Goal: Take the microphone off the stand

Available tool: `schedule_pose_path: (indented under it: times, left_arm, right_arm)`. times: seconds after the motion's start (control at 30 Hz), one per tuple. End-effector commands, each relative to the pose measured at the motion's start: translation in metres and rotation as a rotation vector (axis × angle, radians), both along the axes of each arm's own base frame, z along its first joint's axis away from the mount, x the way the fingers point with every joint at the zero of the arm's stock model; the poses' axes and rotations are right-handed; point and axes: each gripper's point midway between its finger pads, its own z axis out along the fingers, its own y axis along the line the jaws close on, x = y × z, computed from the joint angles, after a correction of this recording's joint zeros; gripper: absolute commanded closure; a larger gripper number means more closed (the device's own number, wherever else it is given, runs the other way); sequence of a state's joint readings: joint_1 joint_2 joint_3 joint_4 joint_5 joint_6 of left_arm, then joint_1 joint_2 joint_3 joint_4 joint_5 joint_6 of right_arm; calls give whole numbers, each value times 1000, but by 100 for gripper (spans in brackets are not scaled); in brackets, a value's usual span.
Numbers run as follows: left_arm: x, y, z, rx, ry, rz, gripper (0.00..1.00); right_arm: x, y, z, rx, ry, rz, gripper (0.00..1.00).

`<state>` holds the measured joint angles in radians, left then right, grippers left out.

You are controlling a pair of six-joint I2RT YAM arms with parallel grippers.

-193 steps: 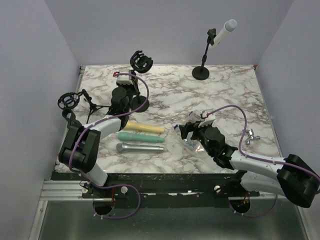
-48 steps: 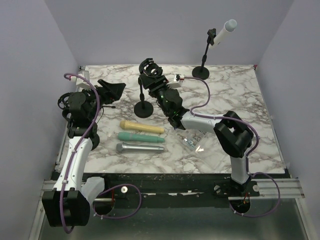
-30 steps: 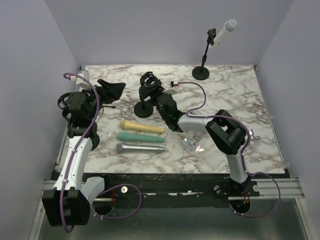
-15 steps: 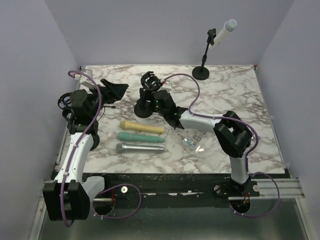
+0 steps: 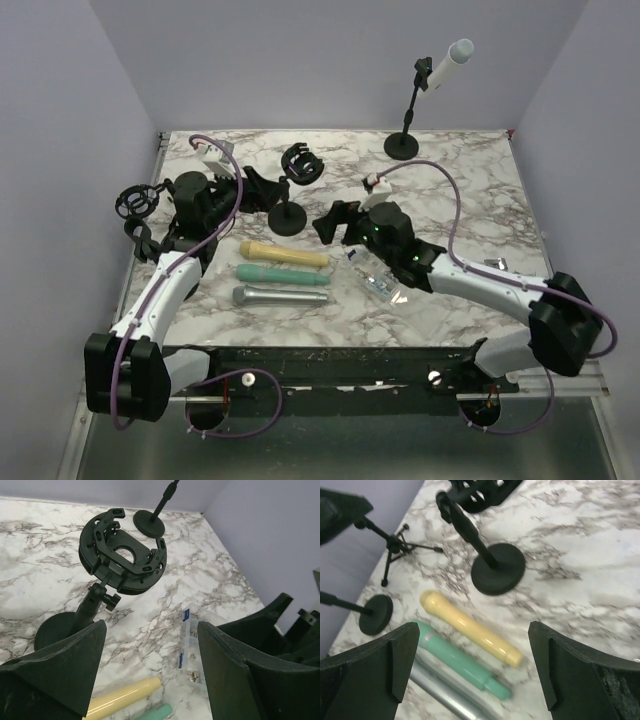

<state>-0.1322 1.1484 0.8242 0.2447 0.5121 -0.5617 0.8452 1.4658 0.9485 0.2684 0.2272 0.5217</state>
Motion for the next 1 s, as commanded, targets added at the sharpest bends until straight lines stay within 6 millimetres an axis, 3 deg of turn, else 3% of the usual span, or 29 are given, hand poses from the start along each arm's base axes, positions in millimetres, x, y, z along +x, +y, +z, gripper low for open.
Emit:
schedule_pose_path:
  times: [0.0,0.17,0.3,0.43,0.6,0.77,0.97]
  left_arm:
    - [3,-17,-4,126,-94,-89,24]
    - [13,-32,-11,110,-41,-173,31]
    - [29,-38,5,73,-51,-175,32]
    - [55,-37,16,82,-52,-127,36]
    - [90,-32,14,102,15,-45,34]
    - [111,-36,-3,106,109,-23,27]
    - [118,-37,-26,180,154,11,28]
  right_arm:
    - [-30,-42,-5,-53,-85,4,0]
    - [-48,-87,-15,-51,-127,-81,0]
    - [-60,-110,-19,-49,-158,-108,0]
    - [-62,-120,-13,-49,-194,-131,0]
    - [-66,-123,-6,-32,-217,-122,0]
    - [-69,-129,-2,-12,-231,-136,0]
    - [-72,-137,2,9,-247,-157,0]
